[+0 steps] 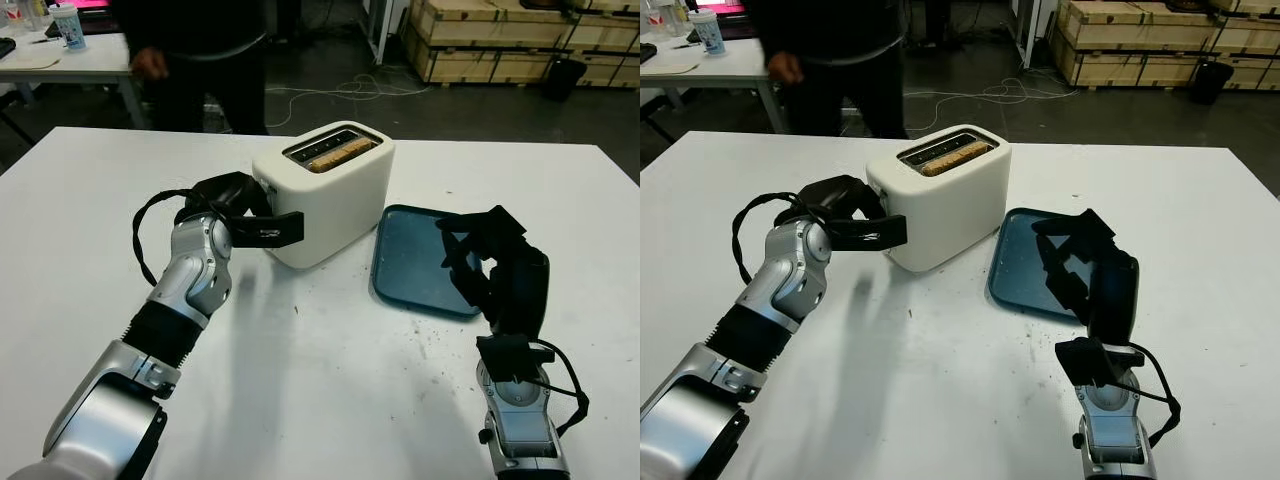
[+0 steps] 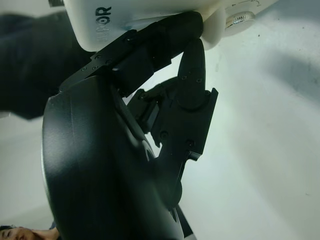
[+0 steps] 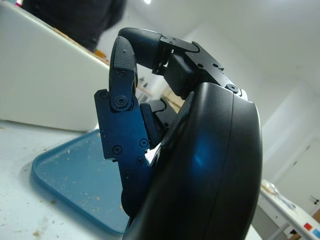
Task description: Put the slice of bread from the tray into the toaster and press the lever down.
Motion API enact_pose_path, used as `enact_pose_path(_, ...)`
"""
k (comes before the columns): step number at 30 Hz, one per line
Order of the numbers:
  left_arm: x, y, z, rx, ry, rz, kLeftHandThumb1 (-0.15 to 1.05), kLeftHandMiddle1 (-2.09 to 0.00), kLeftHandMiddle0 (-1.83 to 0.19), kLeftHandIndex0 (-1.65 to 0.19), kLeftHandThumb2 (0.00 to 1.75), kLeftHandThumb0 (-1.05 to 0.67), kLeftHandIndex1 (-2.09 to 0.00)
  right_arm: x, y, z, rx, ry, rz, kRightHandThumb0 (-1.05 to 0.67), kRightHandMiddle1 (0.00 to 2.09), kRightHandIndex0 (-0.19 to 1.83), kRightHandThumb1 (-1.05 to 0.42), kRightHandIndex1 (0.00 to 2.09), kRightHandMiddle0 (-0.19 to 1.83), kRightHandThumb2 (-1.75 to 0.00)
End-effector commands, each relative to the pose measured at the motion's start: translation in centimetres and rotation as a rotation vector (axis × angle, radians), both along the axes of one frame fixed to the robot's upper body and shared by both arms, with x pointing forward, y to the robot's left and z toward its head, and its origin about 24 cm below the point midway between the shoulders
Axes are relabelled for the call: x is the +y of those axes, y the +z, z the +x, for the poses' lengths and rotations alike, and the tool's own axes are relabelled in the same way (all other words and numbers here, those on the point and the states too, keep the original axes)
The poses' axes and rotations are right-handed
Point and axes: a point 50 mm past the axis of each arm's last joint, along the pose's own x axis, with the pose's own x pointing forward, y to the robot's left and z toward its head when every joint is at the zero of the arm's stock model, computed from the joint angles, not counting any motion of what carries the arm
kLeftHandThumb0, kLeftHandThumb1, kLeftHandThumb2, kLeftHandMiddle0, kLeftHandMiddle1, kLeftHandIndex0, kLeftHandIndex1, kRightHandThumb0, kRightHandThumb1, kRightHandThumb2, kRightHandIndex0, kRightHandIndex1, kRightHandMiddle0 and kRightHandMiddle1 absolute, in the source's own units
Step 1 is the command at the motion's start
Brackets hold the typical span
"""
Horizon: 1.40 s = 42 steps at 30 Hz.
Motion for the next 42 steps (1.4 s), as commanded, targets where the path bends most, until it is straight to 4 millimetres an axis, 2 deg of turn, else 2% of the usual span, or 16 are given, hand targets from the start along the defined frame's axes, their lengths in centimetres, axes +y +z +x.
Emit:
enact_pose_path(1, -4.8, -9.8, -6.2, 0.548, -0.224, -0.029, 0.92, -0.94, -0.79, -1.02, 0.39, -0.34, -0.2, 0.2, 0.5, 0.7, -0.033, 0.022, 0.013, -0.41, 1.26, 0.85, -0.92, 1.75, 0.71, -0.27)
enact_pose_path(2, -4.6, -8.9, -6.3, 0.513, -0.236, -0.048, 0.92, -1.13, -0.77, -1.05, 0.38, -0.33, -0.24, 0.3, 0.5, 0.7, -0.034, 0.024, 0.019, -0.41, 1.26, 0.85, -0.92, 1.75, 0.71, -0.26)
enact_pose_path(4, -4.3, -6.9, -6.6, 0.445, -0.262, -0.082, 0.92, -1.24, -0.75, -1.06, 0.39, -0.33, -0.27, 0.3, 0.5, 0.8, -0.038, 0.023, 0.022, -0.41, 1.27, 0.86, -0.92, 1.75, 0.7, -0.26)
enact_pose_path(6, -3.8, -4.8, -7.1, 0.363, -0.29, -0.176, 0.92, -1.26, -0.77, -1.07, 0.39, -0.32, -0.29, 0.3, 0.5, 0.9, -0.039, 0.024, 0.025, -0.42, 1.26, 0.86, -0.92, 1.75, 0.7, -0.27)
enact_pose_path(9, -2.5, -1.4, -8.3, 0.171, -0.346, -0.338, 0.92, -1.06, -0.85, -0.96, 0.35, -0.27, -0.18, 0.4, 0.6, 1.0, -0.044, 0.026, 0.021, -0.41, 1.2, 0.85, -0.92, 1.75, 0.72, -0.27)
enact_pose_path(10, -2.2, -0.4, -8.7, 0.097, -0.351, -0.399, 0.9, -1.4, -0.86, -0.97, 0.37, -0.25, -0.14, 0.5, 0.6, 1.1, -0.044, 0.028, 0.023, -0.41, 1.19, 0.85, -0.92, 1.75, 0.72, -0.27)
enact_pose_path(11, -1.8, 0.5, -9.1, 0.008, -0.351, -0.489, 0.87, -1.57, -0.9, -0.97, 0.42, -0.22, -0.12, 0.5, 0.6, 1.1, -0.045, 0.029, 0.022, -0.41, 1.19, 0.84, -0.92, 1.75, 0.72, -0.27)
enact_pose_path(14, -1.1, 2.3, -10.2, -0.31, -0.337, -0.781, 0.75, -1.72, -0.97, -0.97, 0.7, -0.21, -0.05, 0.6, 0.6, 1.3, -0.053, 0.026, 0.009, -0.42, 1.24, 0.84, -0.92, 1.75, 0.72, -0.28)
enact_pose_path(17, -1.1, 3.0, -10.7, -0.569, -0.296, -0.931, 0.89, -1.74, -0.96, -0.96, 0.46, -0.37, -0.02, 0.8, 0.5, 1.3, -0.05, 0.031, 0.022, -0.4, 1.36, 0.84, -0.92, 1.75, 0.67, -0.27)
enact_pose_path(21, -1.3, 3.1, -10.7, -0.774, -0.241, -0.992, 0.92, -1.75, -0.95, -0.97, 0.42, -0.4, -0.03, 1.0, 0.5, 1.4, -0.048, 0.032, 0.025, -0.41, 1.33, 0.84, -0.92, 1.75, 0.68, -0.27)
enact_pose_path(28, -0.9, 3.3, -10.1, -0.851, -0.223, -1.007, 0.92, -1.75, -0.91, -1.01, 0.49, -0.43, -0.05, 1.2, 0.5, 1.5, -0.048, 0.032, 0.017, -0.42, 1.27, 0.84, -0.92, 1.75, 0.69, -0.28)
enact_pose_path(32, 0.3, 3.9, -9.4, -0.839, -0.198, -1.072, 0.92, -1.73, -0.62, -1.01, 0.45, -0.47, -0.07, 1.2, 0.6, 2.0, -0.041, 0.013, -0.001, -0.41, 1.23, 0.84, -0.92, 1.75, 0.7, -0.28)
enact_pose_path(35, 1.5, 4.0, -8.9, -0.835, -0.169, -1.084, 0.92, -1.54, -0.44, -0.95, 0.38, -0.5, -0.09, 1.0, 0.9, 2.7, -0.033, -0.012, 0.01, -0.42, 1.2, 0.78, -0.92, 1.75, 0.68, -0.28)
enact_pose_path(36, 1.8, 3.8, -8.8, -0.83, -0.155, -1.085, 0.92, -1.48, -0.41, -0.88, 0.34, -0.51, -0.21, 0.9, 1.0, 3.0, -0.03, -0.019, 0.017, -0.43, 1.22, 0.75, -0.92, 1.75, 0.66, -0.29)
enact_pose_path(39, 2.7, 2.9, -8.7, -0.818, -0.097, -1.085, 0.92, -1.47, -0.38, -0.45, 0.28, -0.51, -1.1, 0.5, 1.3, 3.9, -0.018, -0.016, 0.072, -0.44, 1.19, 0.67, -0.92, 1.75, 0.63, -0.28)
enact_pose_path(42, 3.3, 1.9, -9.0, -0.826, 0.009, -1.068, 0.92, -1.64, -0.41, -0.35, 0.21, -0.48, -1.48, -0.1, 1.3, 4.7, -0.021, -0.017, 0.112, -0.4, 0.84, 0.73, -0.92, 1.47, 0.75, -0.25)
